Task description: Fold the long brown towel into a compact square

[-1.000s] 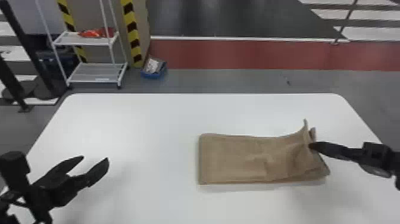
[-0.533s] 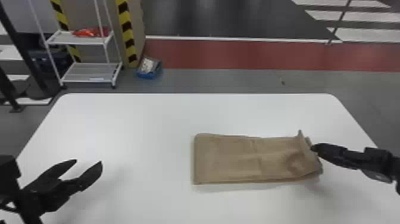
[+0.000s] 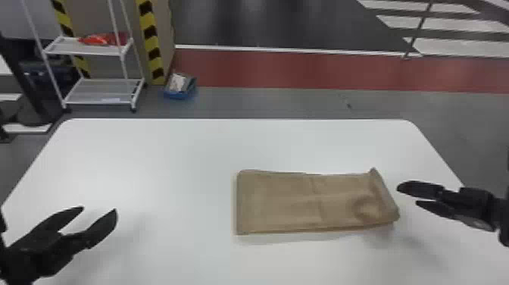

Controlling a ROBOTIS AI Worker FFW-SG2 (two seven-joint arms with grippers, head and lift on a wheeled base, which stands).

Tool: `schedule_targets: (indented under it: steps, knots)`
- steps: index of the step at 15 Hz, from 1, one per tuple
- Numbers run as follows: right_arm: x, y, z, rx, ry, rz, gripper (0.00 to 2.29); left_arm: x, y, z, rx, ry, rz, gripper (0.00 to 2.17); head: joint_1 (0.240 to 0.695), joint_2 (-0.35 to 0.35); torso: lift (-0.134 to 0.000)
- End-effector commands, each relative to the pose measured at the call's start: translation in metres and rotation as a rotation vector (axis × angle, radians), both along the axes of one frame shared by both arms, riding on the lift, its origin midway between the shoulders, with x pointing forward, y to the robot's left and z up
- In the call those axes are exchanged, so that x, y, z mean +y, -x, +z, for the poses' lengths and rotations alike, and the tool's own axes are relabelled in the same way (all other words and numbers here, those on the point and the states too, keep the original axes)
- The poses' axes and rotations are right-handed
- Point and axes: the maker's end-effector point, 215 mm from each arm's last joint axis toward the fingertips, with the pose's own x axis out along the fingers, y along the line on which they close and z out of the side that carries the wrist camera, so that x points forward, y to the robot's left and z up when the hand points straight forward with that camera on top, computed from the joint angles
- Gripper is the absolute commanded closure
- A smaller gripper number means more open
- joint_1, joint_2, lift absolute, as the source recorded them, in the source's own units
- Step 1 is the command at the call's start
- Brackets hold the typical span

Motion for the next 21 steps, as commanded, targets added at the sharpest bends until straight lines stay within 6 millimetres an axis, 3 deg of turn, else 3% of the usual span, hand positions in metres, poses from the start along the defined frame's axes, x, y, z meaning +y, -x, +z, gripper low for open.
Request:
schedule_targets:
  steps: [1, 6, 9, 15, 21]
  knots:
    - [-0.001, -0.008, -0.01, 0.027, 0.056, 0.012, 0.12, 0.002, 0.001, 0.0, -0.001, -0.005, 0.002, 0.06, 0.695, -0.082, -0.124]
    - [-0.016, -0.016, -0.039, 0.104, 0.216, 0.036, 0.2, 0.012, 0.002, 0.001, -0.002, -0.011, 0.013, 0.06, 0.695, -0.079, -0.124]
    - [-0.01, -0.018, -0.058, 0.125, 0.28, 0.073, 0.24, 0.01, 0.002, -0.001, 0.001, -0.007, 0.01, 0.06, 0.695, -0.084, -0.124]
    - [-0.005, -0.032, -0.047, 0.097, 0.276, 0.079, 0.32, 0.014, 0.002, -0.003, 0.002, -0.01, 0.018, 0.06, 0.695, -0.073, -0.124]
    - [0.001, -0.032, -0.063, 0.15, 0.315, 0.11, 0.33, 0.016, 0.004, -0.006, 0.009, -0.008, 0.022, 0.06, 0.695, -0.067, -0.124]
